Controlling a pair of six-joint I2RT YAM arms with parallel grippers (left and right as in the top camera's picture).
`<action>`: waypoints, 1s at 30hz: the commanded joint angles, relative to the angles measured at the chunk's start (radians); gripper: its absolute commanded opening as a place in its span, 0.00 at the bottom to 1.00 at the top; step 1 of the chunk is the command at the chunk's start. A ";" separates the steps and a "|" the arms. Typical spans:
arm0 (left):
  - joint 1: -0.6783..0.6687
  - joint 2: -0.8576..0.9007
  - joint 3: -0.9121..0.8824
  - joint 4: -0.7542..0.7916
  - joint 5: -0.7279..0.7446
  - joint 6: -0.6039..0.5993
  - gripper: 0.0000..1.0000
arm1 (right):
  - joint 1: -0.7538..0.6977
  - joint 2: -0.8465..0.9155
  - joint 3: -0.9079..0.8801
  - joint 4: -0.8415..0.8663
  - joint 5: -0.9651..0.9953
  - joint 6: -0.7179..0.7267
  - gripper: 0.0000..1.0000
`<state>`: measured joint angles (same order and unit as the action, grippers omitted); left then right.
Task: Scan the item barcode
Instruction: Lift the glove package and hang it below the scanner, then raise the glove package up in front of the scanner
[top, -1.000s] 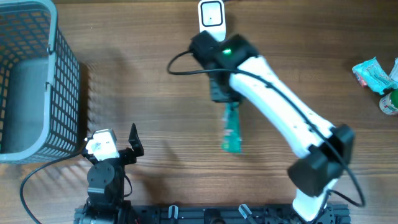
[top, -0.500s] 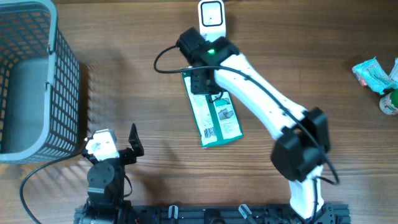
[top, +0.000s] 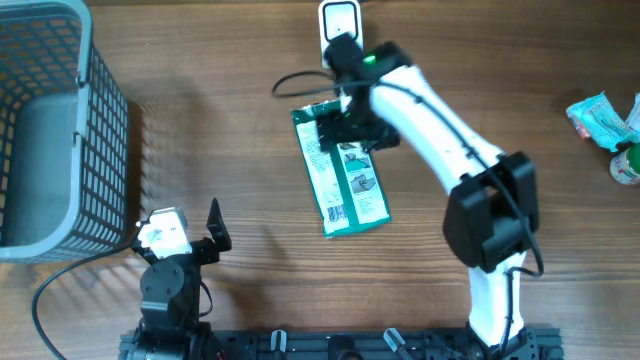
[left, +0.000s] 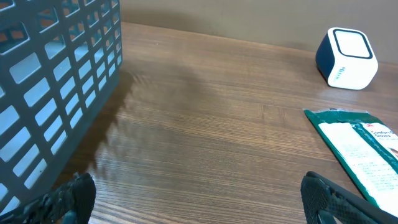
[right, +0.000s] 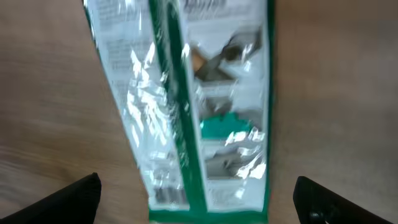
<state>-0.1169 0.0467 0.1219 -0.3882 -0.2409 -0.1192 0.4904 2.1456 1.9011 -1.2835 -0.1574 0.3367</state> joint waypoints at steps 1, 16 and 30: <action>-0.003 -0.007 -0.005 0.004 0.005 -0.016 1.00 | -0.058 -0.009 -0.083 0.052 -0.084 -0.101 1.00; -0.003 -0.007 -0.005 0.004 0.005 -0.016 1.00 | -0.039 -0.008 -0.489 0.378 -0.108 -0.011 1.00; -0.003 -0.007 -0.005 0.004 0.005 -0.016 1.00 | 0.061 0.211 -0.489 0.386 0.006 0.068 0.04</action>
<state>-0.1169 0.0467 0.1219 -0.3878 -0.2409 -0.1188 0.5461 2.1353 1.4849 -0.9218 -0.1280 0.3737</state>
